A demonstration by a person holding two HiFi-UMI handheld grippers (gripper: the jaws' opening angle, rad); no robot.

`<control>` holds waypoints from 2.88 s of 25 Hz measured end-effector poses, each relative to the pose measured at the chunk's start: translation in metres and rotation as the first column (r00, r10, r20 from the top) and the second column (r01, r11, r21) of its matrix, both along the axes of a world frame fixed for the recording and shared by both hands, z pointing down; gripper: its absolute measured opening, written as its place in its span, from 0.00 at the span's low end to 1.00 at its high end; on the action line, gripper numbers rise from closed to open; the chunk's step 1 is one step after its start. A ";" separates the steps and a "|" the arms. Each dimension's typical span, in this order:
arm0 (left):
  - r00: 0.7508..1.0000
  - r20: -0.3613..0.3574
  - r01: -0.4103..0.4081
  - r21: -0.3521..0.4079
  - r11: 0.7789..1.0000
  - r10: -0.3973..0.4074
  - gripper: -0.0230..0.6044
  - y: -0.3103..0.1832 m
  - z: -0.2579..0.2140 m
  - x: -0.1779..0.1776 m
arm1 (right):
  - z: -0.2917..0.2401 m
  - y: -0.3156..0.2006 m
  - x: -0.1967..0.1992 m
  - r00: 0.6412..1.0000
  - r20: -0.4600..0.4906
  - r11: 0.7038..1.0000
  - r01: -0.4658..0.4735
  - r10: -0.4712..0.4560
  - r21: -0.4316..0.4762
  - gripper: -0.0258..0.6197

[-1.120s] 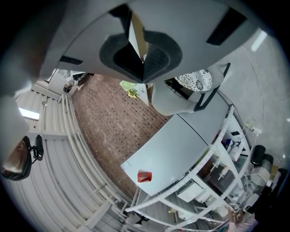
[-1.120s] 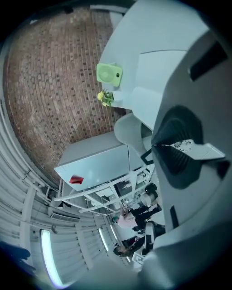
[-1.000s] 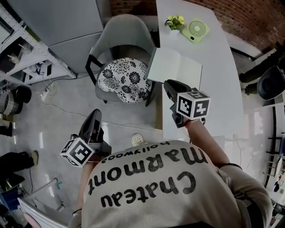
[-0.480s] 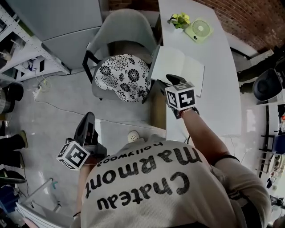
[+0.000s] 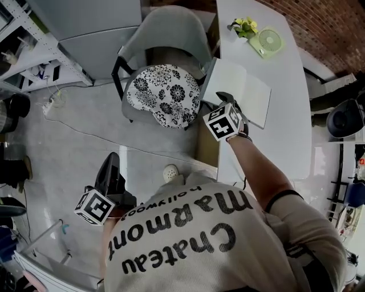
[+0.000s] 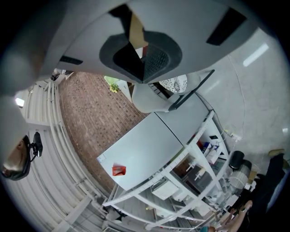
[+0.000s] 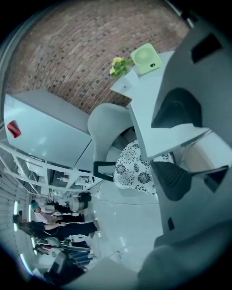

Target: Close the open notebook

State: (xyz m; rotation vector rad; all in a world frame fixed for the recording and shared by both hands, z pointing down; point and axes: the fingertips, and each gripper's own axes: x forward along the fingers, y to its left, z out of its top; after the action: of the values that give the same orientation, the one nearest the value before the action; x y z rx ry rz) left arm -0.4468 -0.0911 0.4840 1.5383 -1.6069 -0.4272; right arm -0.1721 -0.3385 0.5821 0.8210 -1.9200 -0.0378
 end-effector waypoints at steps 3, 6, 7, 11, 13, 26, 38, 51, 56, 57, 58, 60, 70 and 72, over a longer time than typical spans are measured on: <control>1.000 0.006 0.022 -0.007 1.000 -0.022 0.04 0.008 0.001 -0.007 | 0.010 -0.002 -0.001 0.996 -0.081 0.999 0.040 -0.038 0.023 0.42; 0.999 0.009 0.040 -0.009 0.999 -0.040 0.04 0.011 0.001 -0.013 | 0.020 -0.003 -0.003 0.986 -0.147 0.996 0.083 -0.077 0.031 0.44; 0.999 0.008 0.043 -0.010 0.999 -0.043 0.04 0.011 0.002 -0.013 | 0.024 -0.003 -0.003 0.982 -0.168 0.995 0.097 -0.090 0.034 0.48; 0.999 -0.001 0.044 -0.020 0.999 -0.044 0.04 0.010 0.005 -0.011 | 0.036 -0.006 -0.001 0.950 -0.276 0.984 0.169 -0.145 0.062 0.51; 0.999 -0.003 0.039 -0.021 0.999 -0.039 0.04 0.009 0.004 -0.010 | 0.038 -0.006 0.000 0.933 -0.319 0.976 0.201 -0.164 0.086 0.50; 1.000 0.002 0.006 -0.031 1.000 -0.006 0.04 0.004 0.000 -0.004 | 0.034 -0.011 0.007 0.907 -0.396 0.951 0.236 -0.143 0.198 0.31; 0.999 0.013 -0.049 -0.046 0.998 0.050 0.04 0.002 -0.009 0.007 | 0.011 -0.009 0.011 0.991 -0.134 0.985 0.003 0.020 0.173 0.16; 0.995 -0.010 -0.101 -0.039 0.994 0.101 0.04 -0.019 -0.004 0.034 | -0.012 -0.020 0.028 0.797 0.421 0.902 -0.384 0.433 -0.199 0.14; 0.993 -0.018 -0.119 -0.026 0.993 0.119 0.04 -0.036 -0.008 0.051 | -0.017 -0.028 0.035 0.663 0.530 0.849 -0.407 0.529 -0.337 0.14; 0.993 -0.010 -0.115 -0.023 0.993 0.115 0.04 -0.039 -0.010 0.053 | -0.020 -0.029 0.037 0.641 0.547 0.843 -0.406 0.539 -0.354 0.14; 0.994 -0.006 -0.107 -0.015 0.994 0.107 0.04 -0.042 -0.013 0.056 | -0.023 -0.030 0.039 0.625 0.562 0.840 -0.401 0.542 -0.365 0.14; 0.996 0.003 -0.089 -0.003 0.996 0.089 0.04 -0.044 -0.017 0.061 | -0.030 -0.030 0.043 0.595 0.590 0.838 -0.386 0.545 -0.386 0.14; 0.999 0.026 -0.045 0.060 0.997 0.044 0.04 -0.058 -0.055 0.115 | -0.064 -0.024 0.070 0.467 0.709 0.849 -0.266 0.528 -0.457 0.14; 0.998 0.055 -0.043 0.056 0.997 0.040 0.04 -0.056 -0.058 0.124 | -0.067 -0.019 0.076 0.446 0.721 0.847 -0.247 0.531 -0.471 0.14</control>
State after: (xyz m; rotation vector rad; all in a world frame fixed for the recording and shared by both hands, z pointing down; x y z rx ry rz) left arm -0.3228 -0.1476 0.4263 1.6363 -1.6135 -0.4151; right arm -0.0964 -0.3571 0.5147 1.1855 -2.4414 1.1335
